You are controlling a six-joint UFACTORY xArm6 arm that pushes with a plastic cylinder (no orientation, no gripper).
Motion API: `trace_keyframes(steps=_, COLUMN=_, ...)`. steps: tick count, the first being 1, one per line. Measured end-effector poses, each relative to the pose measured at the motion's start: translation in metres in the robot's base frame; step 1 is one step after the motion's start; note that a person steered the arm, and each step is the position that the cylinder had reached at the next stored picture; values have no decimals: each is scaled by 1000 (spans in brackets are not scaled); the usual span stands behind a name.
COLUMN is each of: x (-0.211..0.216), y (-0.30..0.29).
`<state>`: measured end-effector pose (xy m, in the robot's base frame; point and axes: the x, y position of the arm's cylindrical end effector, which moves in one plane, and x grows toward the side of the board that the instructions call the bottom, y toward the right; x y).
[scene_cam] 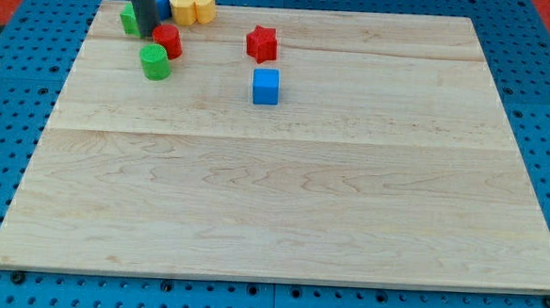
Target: Move the green star into the green circle
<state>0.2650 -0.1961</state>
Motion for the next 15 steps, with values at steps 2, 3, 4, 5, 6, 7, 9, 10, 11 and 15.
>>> trace_keyframes(steps=2, x=16, y=64)
trace_keyframes(steps=3, x=16, y=110)
trace_keyframes(steps=4, x=15, y=54)
trace_keyframes(steps=5, x=-4, y=54)
trace_keyframes(steps=6, x=6, y=8)
trace_keyframes(steps=7, x=7, y=-88)
trace_keyframes(steps=9, x=-74, y=-83)
trace_keyframes(steps=10, x=-59, y=-24)
trace_keyframes(steps=11, x=-4, y=10)
trace_keyframes(steps=15, x=-73, y=-99)
